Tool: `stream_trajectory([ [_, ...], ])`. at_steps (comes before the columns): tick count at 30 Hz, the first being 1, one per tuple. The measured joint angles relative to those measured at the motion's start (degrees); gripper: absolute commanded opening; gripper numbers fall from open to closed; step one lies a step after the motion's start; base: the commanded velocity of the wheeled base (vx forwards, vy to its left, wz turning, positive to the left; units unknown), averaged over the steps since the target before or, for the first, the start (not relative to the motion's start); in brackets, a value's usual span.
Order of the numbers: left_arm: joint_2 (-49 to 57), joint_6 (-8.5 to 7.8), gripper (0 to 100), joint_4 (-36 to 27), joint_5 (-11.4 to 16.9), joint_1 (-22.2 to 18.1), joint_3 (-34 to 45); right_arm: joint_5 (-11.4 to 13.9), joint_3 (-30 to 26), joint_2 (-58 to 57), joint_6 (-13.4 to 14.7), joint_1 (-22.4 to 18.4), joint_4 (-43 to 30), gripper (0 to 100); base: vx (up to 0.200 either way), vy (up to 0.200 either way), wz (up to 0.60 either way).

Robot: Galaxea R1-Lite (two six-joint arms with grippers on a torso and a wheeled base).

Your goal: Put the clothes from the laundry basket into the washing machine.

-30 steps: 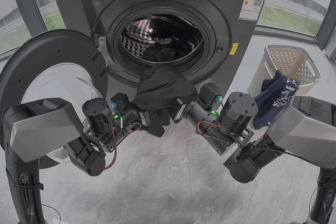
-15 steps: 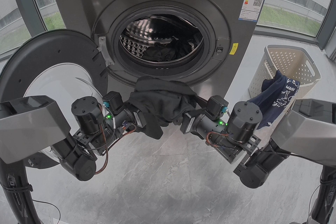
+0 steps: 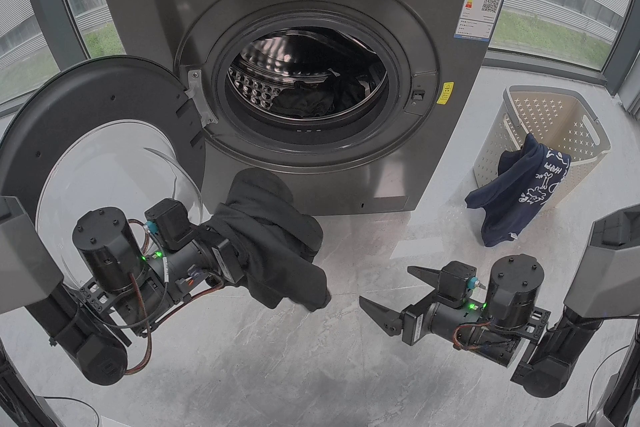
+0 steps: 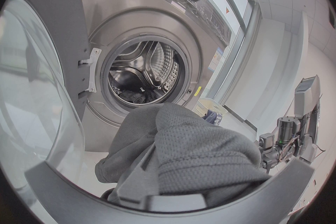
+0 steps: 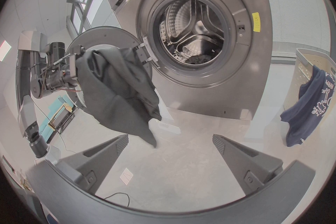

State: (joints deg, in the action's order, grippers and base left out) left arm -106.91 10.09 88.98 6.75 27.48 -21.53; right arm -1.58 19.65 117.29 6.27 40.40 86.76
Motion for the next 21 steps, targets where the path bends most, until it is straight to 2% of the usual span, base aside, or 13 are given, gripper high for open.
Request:
stream_trajectory([
  [5, 2.43, 0.13, 0, 0.02, -0.24, 0.06, 2.21, 0.09, 0.29, -0.52, 0.29, -3.36, 0.06, 100, 0.0, 0.0, 0.0],
  [10, 3.66, 0.09, 0, 0.0, -0.51, 0.0, 3.86, -1.21, 2.5, -0.45, 1.26, -6.58, 0.09, 100, 0.0, 0.0, 0.0],
  [13, 3.77, 0.06, 0, 0.0, -0.49, 0.0, 4.34, -1.3, 2.83, -0.41, 1.37, -7.02, 0.11, 100, 0.0, 0.0, 0.0],
  [16, 3.77, 0.06, 0, 0.0, -0.41, 0.06, 4.74, -1.28, 2.93, -0.41, 1.41, -7.17, 0.15, 100, 0.2, 0.0, 0.0],
  [21, 3.94, -0.22, 0, -0.02, -0.52, 0.33, 4.97, -1.23, 3.04, -0.52, 1.39, -7.3, 0.13, 100, 0.0, 0.0, 0.0],
])
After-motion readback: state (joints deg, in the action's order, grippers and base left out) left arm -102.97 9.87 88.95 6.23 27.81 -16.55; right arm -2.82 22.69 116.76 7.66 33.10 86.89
